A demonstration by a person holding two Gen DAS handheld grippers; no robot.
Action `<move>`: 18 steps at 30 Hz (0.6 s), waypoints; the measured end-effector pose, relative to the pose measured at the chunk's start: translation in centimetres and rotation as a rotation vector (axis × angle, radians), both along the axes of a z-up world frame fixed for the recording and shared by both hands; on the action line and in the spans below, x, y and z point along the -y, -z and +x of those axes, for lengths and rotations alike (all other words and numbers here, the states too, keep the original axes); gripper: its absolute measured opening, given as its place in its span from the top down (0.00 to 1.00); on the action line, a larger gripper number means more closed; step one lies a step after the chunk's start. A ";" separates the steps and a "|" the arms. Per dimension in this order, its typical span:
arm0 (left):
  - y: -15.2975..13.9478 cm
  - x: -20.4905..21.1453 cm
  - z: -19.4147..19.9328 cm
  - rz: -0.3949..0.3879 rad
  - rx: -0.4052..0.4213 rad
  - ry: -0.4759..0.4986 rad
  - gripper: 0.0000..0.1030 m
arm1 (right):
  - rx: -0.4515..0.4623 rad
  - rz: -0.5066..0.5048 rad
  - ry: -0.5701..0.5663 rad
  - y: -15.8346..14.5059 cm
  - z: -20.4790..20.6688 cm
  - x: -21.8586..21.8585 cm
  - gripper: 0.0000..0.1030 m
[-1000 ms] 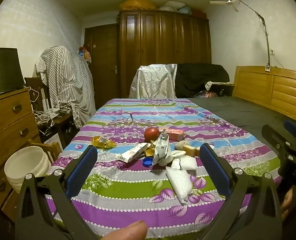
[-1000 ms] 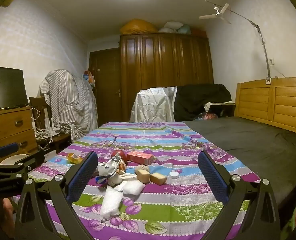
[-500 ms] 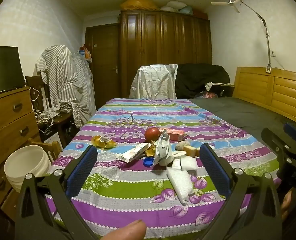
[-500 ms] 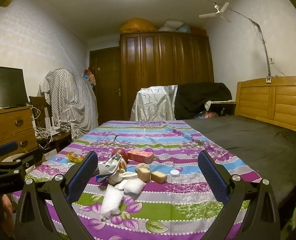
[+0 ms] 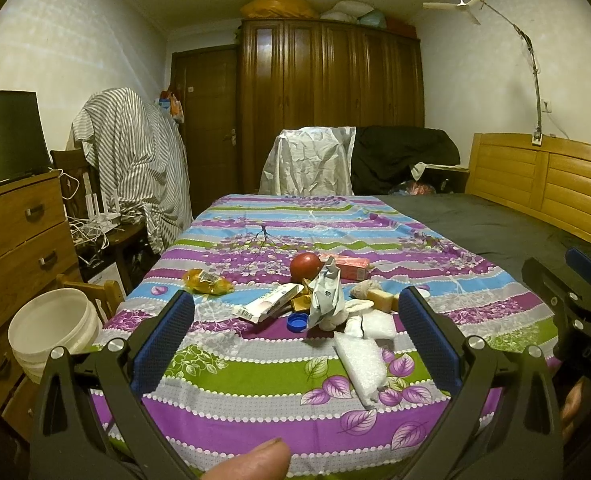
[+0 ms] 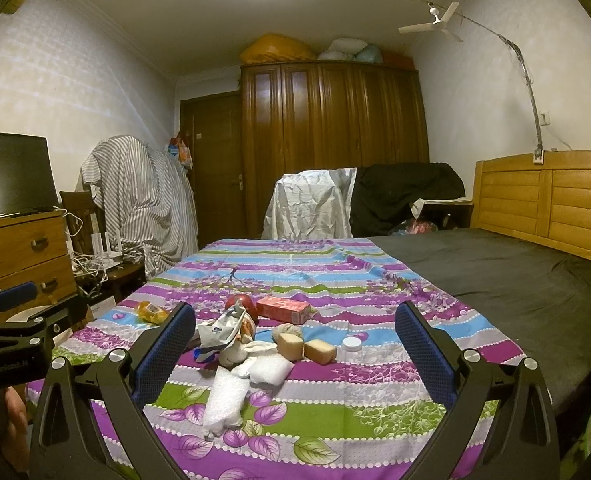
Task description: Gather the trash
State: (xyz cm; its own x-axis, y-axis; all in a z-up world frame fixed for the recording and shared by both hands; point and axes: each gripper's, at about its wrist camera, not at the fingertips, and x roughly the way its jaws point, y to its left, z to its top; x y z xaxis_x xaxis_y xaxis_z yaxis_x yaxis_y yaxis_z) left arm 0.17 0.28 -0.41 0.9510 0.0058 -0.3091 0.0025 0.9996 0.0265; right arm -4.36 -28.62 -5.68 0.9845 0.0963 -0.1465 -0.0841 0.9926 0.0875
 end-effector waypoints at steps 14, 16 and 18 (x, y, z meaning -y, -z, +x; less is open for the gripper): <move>0.1 -0.1 0.0 -0.002 -0.006 0.000 0.05 | -0.003 0.001 -0.001 0.2 0.2 0.0 0.04; 0.1 -0.2 0.0 -0.003 -0.007 -0.001 0.05 | -0.004 0.001 -0.002 0.2 0.2 0.0 0.04; 0.2 -0.3 -0.1 -0.004 -0.008 -0.002 0.05 | -0.004 0.000 -0.002 0.4 0.2 -0.2 0.04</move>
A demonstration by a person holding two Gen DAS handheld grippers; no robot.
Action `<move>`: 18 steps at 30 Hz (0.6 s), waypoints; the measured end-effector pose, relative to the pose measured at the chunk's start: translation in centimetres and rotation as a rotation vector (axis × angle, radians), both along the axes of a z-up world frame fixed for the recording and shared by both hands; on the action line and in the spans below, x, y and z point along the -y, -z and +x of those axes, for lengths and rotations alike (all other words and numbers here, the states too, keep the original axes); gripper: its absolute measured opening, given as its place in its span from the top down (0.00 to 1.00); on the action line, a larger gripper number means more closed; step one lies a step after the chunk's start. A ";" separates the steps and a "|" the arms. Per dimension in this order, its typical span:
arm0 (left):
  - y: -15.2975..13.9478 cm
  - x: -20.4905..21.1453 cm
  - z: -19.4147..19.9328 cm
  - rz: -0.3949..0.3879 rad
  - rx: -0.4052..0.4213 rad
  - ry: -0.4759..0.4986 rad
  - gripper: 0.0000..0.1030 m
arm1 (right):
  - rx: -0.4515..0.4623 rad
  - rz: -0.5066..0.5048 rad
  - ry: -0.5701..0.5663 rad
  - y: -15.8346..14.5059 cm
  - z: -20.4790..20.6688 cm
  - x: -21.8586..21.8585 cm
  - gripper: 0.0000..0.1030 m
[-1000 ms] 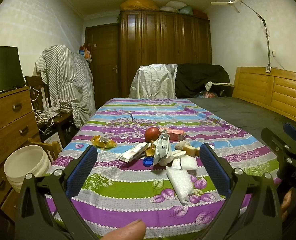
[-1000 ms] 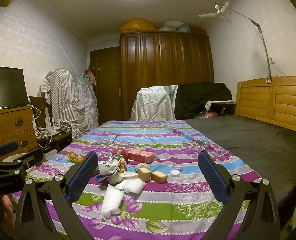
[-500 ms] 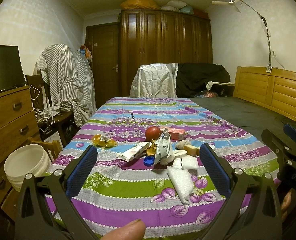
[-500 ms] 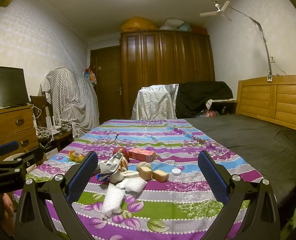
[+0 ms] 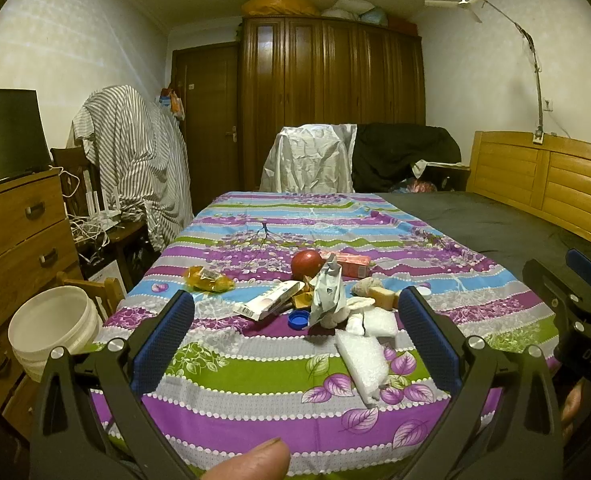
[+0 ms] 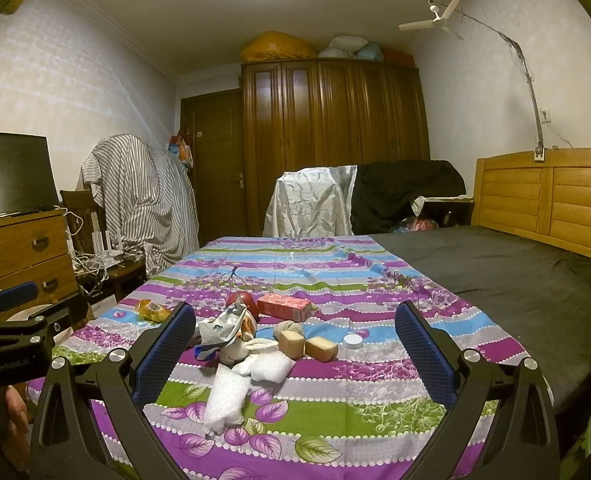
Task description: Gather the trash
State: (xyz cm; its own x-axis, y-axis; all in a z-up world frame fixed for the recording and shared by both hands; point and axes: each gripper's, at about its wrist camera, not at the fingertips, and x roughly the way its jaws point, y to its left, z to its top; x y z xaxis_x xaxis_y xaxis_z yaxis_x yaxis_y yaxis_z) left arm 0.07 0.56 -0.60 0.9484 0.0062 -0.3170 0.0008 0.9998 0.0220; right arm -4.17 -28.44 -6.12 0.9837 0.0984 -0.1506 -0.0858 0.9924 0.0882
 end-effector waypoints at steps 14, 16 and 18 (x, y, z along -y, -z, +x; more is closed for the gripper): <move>0.1 -0.1 0.1 0.000 -0.004 -0.001 0.05 | -0.004 0.001 -0.002 0.1 0.1 0.0 0.04; 0.1 -0.2 0.0 -0.001 -0.004 0.000 0.05 | -0.005 0.002 -0.003 0.3 0.1 -0.2 0.04; 0.1 -0.1 0.0 0.000 -0.004 -0.001 0.05 | -0.006 0.002 -0.003 0.5 0.1 -0.3 0.04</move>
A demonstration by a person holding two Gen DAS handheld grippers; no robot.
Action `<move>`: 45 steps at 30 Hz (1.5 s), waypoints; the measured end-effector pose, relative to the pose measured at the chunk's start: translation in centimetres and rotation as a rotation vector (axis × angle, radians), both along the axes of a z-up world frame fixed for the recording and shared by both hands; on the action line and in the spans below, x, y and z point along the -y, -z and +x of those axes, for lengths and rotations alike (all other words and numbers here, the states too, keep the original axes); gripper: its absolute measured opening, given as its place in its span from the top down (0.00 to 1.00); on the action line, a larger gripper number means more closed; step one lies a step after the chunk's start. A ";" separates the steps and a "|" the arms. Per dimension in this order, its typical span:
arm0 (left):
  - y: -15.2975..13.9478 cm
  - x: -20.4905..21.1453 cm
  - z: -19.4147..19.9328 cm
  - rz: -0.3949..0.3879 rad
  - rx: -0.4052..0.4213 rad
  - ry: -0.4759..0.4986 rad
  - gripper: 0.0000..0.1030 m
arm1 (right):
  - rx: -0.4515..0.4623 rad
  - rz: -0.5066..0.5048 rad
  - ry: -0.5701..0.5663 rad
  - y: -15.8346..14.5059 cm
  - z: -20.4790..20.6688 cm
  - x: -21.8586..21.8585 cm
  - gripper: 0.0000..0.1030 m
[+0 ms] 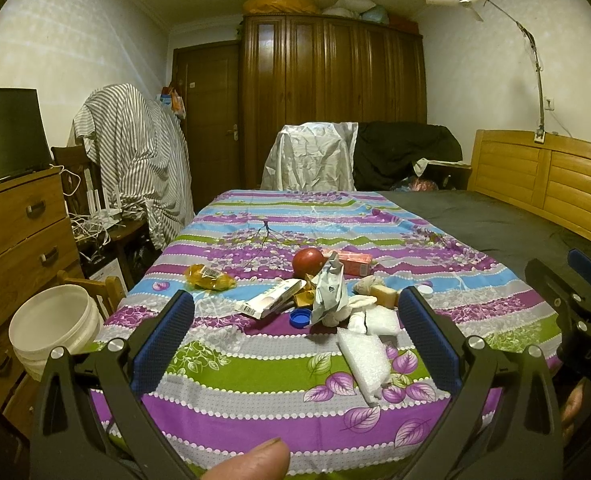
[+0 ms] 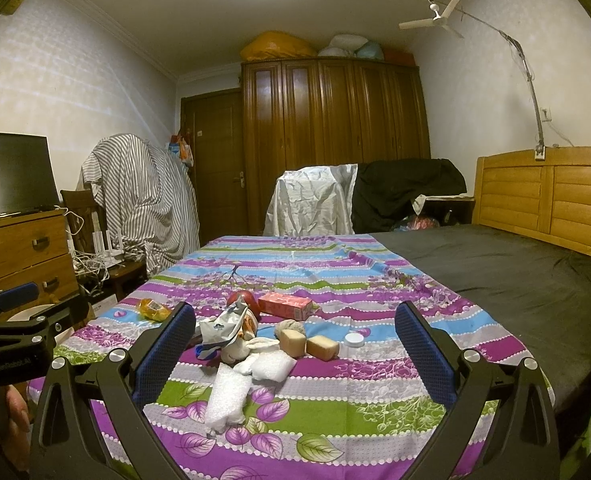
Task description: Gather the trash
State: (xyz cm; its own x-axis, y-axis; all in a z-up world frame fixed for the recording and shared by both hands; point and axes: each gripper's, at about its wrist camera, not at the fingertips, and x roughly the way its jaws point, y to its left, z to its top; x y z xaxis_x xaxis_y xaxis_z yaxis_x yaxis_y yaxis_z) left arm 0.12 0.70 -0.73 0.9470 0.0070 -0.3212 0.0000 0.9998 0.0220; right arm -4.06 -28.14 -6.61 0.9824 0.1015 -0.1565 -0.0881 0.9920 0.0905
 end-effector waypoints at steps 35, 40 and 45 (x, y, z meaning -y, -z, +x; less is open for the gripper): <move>6.4 -6.3 6.6 -0.011 -0.266 -0.069 0.05 | -0.247 0.056 -0.182 5.7 6.5 -1.1 0.04; 9.4 -8.7 9.3 -0.060 -0.396 -0.090 0.05 | -0.450 0.139 -0.343 9.9 12.1 -3.1 0.24; 11.4 -9.1 12.0 -0.034 -0.478 -0.048 0.05 | -0.596 0.130 -0.418 13.6 17.0 -7.2 0.33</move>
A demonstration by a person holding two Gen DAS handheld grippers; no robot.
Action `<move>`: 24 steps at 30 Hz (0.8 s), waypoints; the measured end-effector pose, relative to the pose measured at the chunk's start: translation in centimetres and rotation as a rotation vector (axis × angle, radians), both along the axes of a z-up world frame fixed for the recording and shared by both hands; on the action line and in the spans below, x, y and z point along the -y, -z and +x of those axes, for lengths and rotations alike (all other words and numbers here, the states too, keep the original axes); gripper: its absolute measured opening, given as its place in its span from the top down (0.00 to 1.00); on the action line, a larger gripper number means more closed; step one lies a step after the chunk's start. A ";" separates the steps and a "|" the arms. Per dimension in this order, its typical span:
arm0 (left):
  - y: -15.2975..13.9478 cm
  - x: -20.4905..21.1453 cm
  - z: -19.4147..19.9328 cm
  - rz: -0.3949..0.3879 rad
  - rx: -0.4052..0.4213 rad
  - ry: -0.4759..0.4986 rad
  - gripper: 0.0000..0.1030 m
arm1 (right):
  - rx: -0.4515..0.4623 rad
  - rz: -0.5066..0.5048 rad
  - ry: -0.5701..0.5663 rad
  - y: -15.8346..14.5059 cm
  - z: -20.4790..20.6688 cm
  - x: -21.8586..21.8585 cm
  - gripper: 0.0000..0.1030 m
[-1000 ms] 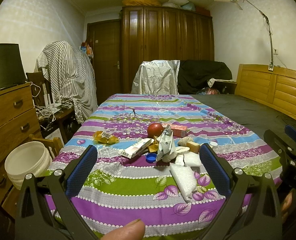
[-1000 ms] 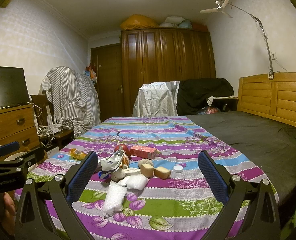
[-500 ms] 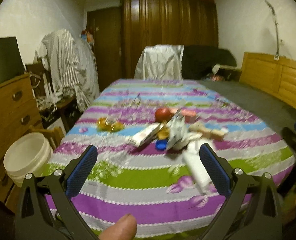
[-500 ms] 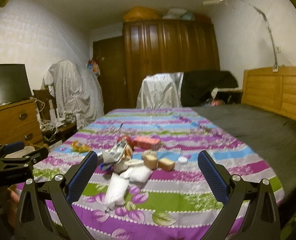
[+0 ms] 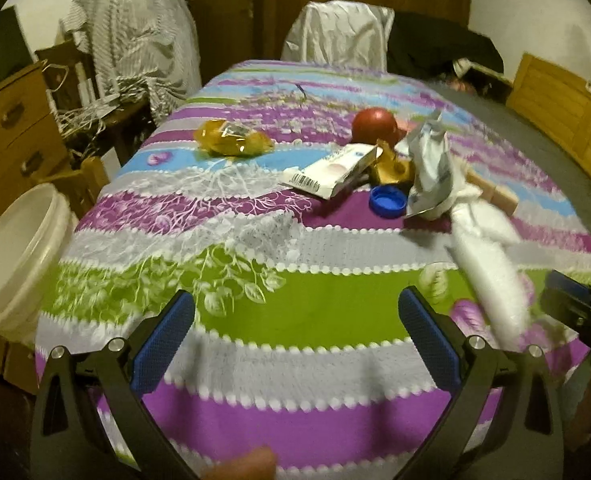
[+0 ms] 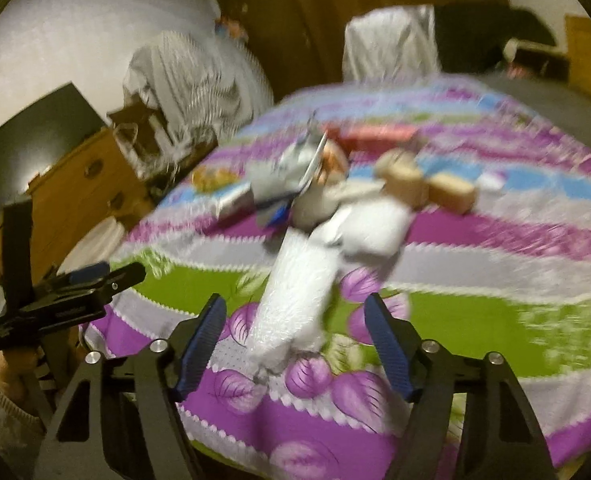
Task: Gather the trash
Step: 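Grasp the white foam sleeve with the right tool while the left tool reaches for the white medicine box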
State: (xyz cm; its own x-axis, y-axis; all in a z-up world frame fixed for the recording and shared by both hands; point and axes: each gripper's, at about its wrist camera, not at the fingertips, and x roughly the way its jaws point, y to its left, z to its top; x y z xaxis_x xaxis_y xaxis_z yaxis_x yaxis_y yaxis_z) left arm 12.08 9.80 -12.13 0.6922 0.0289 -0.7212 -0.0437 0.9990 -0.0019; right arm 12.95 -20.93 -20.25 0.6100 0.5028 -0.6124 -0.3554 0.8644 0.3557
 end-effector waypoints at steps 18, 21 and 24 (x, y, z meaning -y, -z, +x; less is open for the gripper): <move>1.1 1.1 17.5 0.006 -0.148 0.230 0.11 | -0.110 -0.103 -0.042 2.8 6.0 -3.1 0.47; 2.5 1.5 19.4 0.008 -0.191 0.252 0.17 | -0.111 -0.097 -0.045 2.8 6.0 -3.0 0.48; 3.6 1.5 20.3 -0.013 -0.225 0.260 0.32 | -0.111 -0.084 -0.046 3.0 6.0 -2.7 0.48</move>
State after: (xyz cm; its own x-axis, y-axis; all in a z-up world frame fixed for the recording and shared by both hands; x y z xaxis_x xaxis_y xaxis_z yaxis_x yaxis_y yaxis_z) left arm 32.40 8.25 -15.70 0.4984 -0.1374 -0.8560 0.2117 0.9768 -0.0336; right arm 18.95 -18.22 -23.23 0.5136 0.4729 -0.7160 -0.3578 0.8765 0.3222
